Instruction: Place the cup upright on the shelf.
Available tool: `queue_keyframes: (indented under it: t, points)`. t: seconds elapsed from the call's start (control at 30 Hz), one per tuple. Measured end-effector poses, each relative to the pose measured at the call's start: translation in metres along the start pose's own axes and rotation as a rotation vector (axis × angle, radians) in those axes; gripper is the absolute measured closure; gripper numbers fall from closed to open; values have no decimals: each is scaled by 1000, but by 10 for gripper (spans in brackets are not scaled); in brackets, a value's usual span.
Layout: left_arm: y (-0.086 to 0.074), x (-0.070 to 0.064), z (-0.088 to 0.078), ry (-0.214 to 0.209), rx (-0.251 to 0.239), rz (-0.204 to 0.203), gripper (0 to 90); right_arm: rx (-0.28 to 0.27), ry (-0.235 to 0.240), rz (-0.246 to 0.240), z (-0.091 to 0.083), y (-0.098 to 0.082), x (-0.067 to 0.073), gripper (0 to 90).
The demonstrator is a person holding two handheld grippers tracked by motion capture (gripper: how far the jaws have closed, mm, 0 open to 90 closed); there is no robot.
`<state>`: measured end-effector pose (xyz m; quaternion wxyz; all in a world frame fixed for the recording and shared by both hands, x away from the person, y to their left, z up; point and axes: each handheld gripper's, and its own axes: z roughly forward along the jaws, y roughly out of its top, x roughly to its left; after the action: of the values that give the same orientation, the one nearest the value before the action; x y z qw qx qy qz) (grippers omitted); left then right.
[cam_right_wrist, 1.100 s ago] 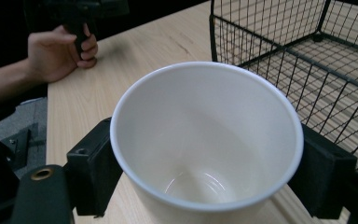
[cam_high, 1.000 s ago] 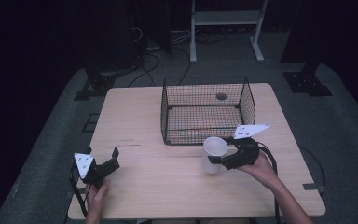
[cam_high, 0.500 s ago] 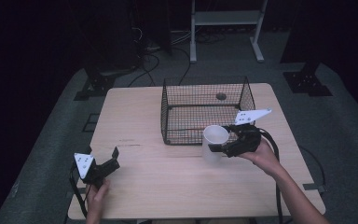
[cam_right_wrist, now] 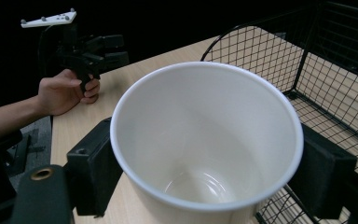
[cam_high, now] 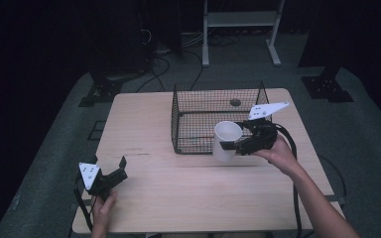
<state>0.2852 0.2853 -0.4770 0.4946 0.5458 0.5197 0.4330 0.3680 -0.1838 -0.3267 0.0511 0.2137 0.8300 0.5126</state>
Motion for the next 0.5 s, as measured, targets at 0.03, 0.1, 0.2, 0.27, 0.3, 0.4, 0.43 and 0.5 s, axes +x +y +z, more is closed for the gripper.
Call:
queue_keyframes:
  t: [0.03,0.1,0.2,0.27,0.3,0.4,0.43,0.5]
  points:
    - [0,0,0,0,1,0,0,-3,-1,1,0,2,-1,195]
    - [0,0,0,-1,1,1,0,-2,0,3,1,5,-4,195]
    - [0,0,0,-1,-1,0,0,-4,3,10,2,10,-9,195]
    - [0,0,0,-2,-1,0,0,-2,-2,12,3,14,-12,195]
    - [0,0,0,-2,-1,0,0,-4,-2,13,4,15,-13,195]
    - [0,0,0,-2,-1,0,0,-4,-3,13,6,21,-17,195]
    - [0,0,0,-2,0,0,0,0,-4,12,7,23,-18,195]
    - [0,0,0,-2,0,-1,0,8,-8,6,9,27,-21,195]
